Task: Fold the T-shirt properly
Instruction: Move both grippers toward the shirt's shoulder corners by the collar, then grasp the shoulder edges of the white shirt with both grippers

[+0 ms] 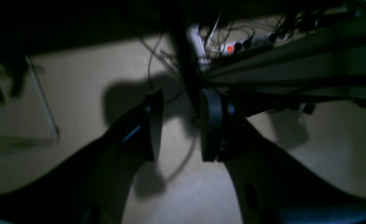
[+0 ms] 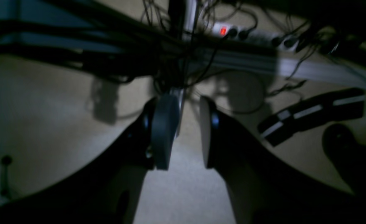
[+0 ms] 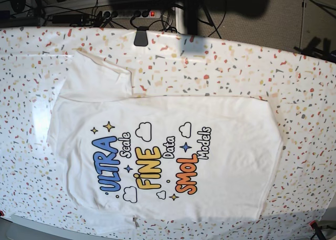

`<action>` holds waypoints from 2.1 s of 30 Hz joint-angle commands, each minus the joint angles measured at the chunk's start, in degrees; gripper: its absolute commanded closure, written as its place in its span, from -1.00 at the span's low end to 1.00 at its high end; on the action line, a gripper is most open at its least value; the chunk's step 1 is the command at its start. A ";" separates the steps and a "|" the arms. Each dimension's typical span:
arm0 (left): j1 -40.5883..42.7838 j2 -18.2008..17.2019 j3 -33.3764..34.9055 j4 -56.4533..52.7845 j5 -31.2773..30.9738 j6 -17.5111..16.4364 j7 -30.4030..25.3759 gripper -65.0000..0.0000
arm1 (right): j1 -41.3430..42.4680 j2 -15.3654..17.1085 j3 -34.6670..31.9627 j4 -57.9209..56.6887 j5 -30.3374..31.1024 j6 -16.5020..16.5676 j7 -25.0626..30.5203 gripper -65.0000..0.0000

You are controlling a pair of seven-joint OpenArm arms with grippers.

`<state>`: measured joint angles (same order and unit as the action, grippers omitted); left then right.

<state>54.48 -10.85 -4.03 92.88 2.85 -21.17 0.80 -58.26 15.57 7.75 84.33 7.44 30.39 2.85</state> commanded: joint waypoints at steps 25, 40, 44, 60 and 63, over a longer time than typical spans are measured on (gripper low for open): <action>-25.18 -12.20 0.13 25.42 25.66 -9.25 5.68 0.36 | 9.75 11.72 24.00 43.17 -7.67 8.09 -8.26 0.22; -46.42 -12.20 15.52 -1.62 39.28 -6.47 8.15 0.26 | 12.72 12.00 24.00 43.17 -7.72 8.41 -11.78 0.22; -50.29 -12.31 15.52 -5.53 39.15 -6.49 7.76 0.26 | 12.72 11.89 24.00 43.17 -7.72 8.41 -11.89 0.22; -53.68 -16.15 24.24 -14.67 43.21 -9.57 10.19 0.30 | 12.68 12.07 24.00 43.17 -7.69 9.61 -14.21 0.22; -53.66 -16.15 24.35 -14.67 43.17 -9.57 10.10 0.60 | 12.68 12.09 24.00 43.17 -7.69 9.61 -14.21 0.22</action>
<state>0.64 -26.52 20.05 79.05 45.65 -27.49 8.40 -45.41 27.00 31.35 126.61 -0.93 40.42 -12.51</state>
